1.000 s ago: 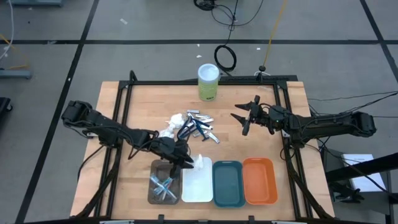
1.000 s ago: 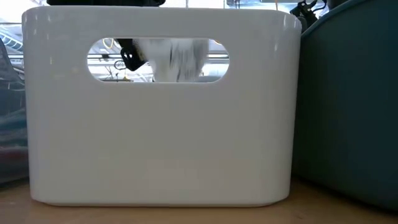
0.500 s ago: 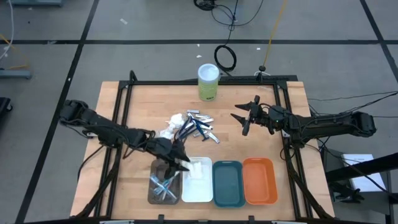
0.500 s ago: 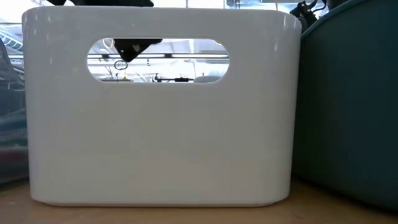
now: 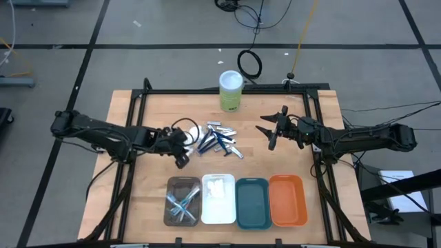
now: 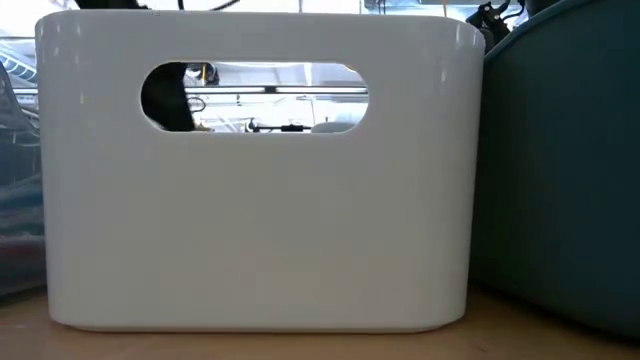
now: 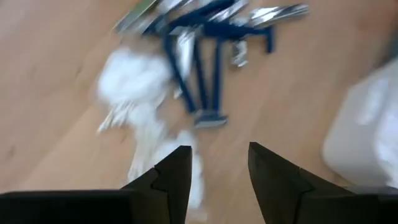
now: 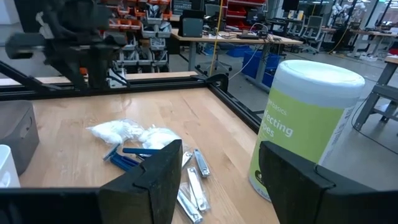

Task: Pick & Place Travel size toiletries
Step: Put the white cotton pack into the white bin

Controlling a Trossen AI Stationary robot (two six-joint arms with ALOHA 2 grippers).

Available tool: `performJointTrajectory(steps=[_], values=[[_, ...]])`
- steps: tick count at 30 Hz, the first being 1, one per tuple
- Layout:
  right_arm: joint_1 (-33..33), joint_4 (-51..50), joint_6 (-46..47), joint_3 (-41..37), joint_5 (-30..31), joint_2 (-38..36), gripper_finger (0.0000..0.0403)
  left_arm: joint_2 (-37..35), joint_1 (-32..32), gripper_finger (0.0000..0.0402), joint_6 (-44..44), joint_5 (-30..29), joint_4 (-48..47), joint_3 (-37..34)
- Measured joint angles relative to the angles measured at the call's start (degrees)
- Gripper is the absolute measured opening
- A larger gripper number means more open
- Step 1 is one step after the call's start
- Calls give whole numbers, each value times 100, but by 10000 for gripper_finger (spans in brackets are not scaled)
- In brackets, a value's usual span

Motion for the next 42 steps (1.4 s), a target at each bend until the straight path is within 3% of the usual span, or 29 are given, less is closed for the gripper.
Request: performJointTrajectory(steps=[3,11,16,22,42], values=[[0,0,-7,0,0,0,201,175,190,160,-404,164,-153,-2],[0,-4,-7,0,0,0,201,819,614,201,-316,584,-200,-4],[0,-2,-7,0,0,-1,201,1299,934,205,-303,616,-203,-4],[1,-8,-7,0,0,-2,201,1645,1163,185,-308,881,-165,-4],[-2,-23,-29,0,2,-2,201,1839,1151,99,-344,934,63,-192]])
